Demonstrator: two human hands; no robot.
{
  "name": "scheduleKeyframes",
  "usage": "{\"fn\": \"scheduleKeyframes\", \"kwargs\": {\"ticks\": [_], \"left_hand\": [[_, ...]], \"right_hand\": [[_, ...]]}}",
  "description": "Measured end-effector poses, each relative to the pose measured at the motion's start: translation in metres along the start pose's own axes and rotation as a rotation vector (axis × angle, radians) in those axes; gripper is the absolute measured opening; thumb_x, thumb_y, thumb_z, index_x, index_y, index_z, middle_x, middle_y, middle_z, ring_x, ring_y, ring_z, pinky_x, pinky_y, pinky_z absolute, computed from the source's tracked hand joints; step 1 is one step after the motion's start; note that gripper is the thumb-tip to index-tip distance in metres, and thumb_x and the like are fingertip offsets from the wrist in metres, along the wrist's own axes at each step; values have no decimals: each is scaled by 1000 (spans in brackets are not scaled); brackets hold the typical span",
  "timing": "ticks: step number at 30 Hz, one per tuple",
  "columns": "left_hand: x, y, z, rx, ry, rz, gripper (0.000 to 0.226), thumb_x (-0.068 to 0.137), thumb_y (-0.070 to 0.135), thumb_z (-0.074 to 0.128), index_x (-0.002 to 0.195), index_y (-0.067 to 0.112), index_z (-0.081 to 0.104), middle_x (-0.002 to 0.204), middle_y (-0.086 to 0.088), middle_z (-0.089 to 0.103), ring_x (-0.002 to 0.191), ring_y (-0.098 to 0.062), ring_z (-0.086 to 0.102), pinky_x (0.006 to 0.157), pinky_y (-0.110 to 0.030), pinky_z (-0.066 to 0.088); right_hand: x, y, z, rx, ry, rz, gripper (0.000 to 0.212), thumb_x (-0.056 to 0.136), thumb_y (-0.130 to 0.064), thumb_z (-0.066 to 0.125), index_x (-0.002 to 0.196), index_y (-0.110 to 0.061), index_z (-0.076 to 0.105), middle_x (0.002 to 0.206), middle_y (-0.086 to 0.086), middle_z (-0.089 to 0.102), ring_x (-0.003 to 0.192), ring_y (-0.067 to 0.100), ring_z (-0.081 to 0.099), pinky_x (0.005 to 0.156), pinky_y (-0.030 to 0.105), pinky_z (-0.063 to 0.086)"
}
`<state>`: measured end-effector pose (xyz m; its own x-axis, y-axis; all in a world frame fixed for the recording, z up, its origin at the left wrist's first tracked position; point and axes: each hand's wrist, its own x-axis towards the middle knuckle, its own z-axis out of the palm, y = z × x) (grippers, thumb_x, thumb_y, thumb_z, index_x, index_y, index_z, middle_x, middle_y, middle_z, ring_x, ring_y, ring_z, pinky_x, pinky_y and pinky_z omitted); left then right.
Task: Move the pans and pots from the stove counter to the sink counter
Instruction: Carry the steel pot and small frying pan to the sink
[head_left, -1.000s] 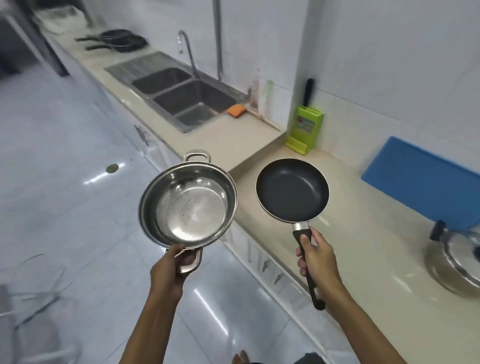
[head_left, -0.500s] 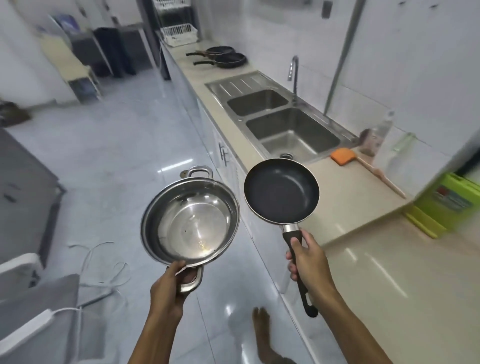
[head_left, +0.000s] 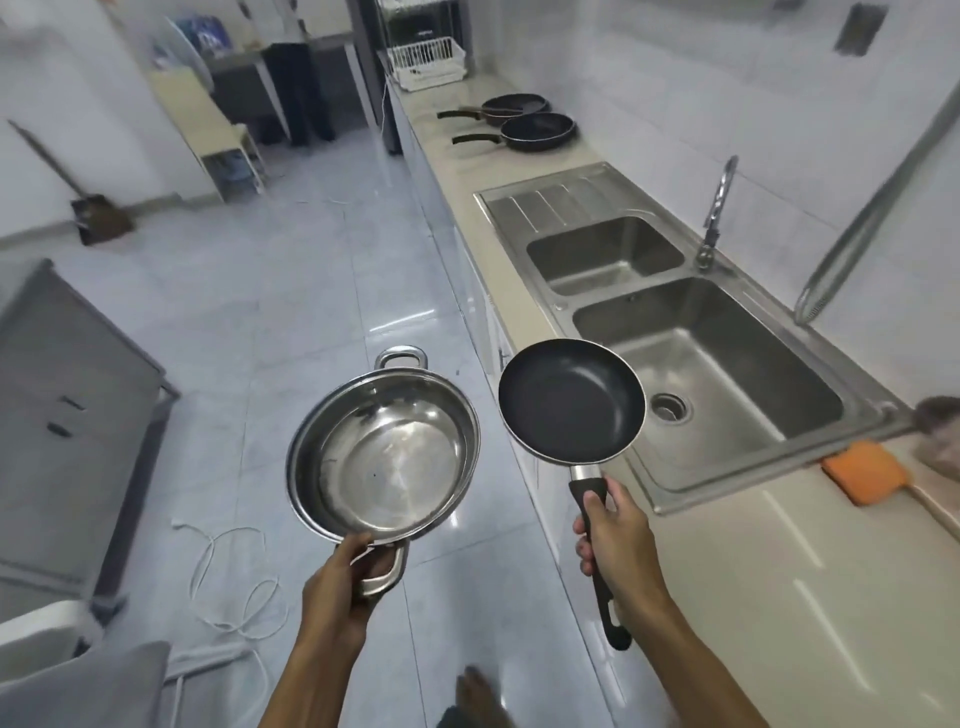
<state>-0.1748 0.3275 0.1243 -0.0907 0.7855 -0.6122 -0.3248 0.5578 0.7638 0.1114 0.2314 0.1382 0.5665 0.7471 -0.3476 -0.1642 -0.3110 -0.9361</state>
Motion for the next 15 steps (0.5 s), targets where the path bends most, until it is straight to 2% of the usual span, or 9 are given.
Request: {"fn": "scheduleKeyframes", "kwargs": {"ticks": [4,7,9,12,15], "left_hand": [[75,34,39,8,18,-20,35,75,8,74,107,-7,71,96,-24,78,87,-31,78,61,-33,62],[144,69,76,20,-3,-32,36,74,8,75,106,-8,71,96,-26,77,89,-34,77,68,-34,61],[190,93,106,38,-26,-45,37,74,7,75,107,-10,70,97,-27,77,91,-36,76,71,-35,60],[249,139,154,75,-63,-72,31,76,7,76,102,-9,72,92,-25,78,78,-30,78,56,-31,60],[307,191,205,119,-124,-75,26,77,6,75,99,-7,73,88,-23,79,70,-27,78,50,-29,58]], "right_hand": [[80,-27,37,22,11,-7,30,102,-22,48,97,-46,65,59,-4,58,45,15,46,41,28,41],[150,-49,69,14,40,-12,39,100,-22,48,90,-56,64,58,-5,57,45,16,46,41,29,40],[197,-58,89,7,72,1,31,101,-21,49,101,-47,66,57,-5,57,45,16,46,40,29,39],[267,-80,117,25,143,29,21,103,-18,50,114,-30,64,56,-1,57,43,16,45,38,27,38],[337,-106,144,34,174,39,24,103,-18,50,112,-34,64,57,1,55,44,19,45,40,29,39]]}}
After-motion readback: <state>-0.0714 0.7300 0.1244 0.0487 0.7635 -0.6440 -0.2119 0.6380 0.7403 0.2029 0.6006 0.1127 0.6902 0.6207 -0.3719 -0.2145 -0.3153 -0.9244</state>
